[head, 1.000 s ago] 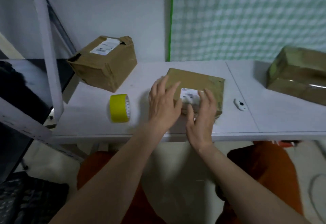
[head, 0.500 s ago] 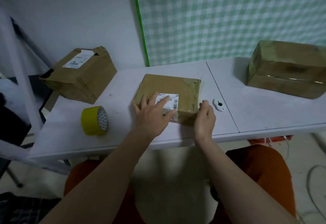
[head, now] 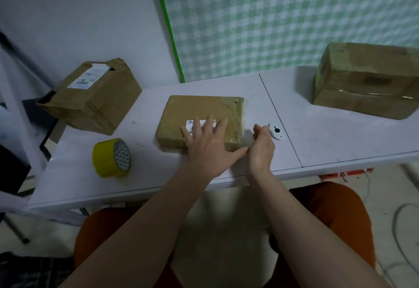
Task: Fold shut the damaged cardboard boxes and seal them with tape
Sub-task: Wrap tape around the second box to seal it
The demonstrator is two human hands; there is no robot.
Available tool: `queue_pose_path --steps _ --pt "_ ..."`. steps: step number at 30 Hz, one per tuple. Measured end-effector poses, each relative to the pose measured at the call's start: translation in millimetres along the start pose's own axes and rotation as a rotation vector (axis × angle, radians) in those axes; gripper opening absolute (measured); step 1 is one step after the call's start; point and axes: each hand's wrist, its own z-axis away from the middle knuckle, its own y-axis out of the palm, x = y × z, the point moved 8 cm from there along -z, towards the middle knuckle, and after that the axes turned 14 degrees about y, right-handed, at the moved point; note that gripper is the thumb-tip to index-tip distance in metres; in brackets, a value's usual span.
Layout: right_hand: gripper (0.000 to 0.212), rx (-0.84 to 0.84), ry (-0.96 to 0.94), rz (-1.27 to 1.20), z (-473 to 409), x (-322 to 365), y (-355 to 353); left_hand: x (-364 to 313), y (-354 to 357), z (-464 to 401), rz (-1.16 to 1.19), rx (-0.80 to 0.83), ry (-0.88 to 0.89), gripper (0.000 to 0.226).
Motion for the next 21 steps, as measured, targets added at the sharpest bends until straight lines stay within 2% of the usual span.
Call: queue_pose_path --steps 2,4,7,10,13,16,18,21 --pt "0.038 -0.069 -0.039 0.058 -2 4 -10 -3 6 -3 -0.056 0.004 -0.023 0.096" --pt "0.029 -0.068 -0.028 0.108 -5 0 -10 1 9 -4 -0.086 -0.005 -0.06 0.094" --pt "0.041 0.004 -0.018 0.144 -4 -2 1 6 8 -1 -0.079 -0.026 -0.094 0.089" --pt "0.047 0.035 -0.008 0.139 -5 2 14 12 4 11 -0.065 -0.127 -0.066 0.087" --pt "0.073 0.171 0.113 0.084 -4 2 35 17 3 25 -0.101 -0.172 0.002 0.091" --pt "0.056 0.316 0.177 0.043 2 -4 54 22 0 33 -0.117 -0.18 0.022 0.091" --pt "0.057 0.268 0.139 0.086 4 -4 54 25 -1 36 -0.113 -0.171 0.034 0.092" --pt "0.071 0.087 -0.027 0.243 3 12 45 26 1 40 -0.109 -0.128 0.056 0.094"
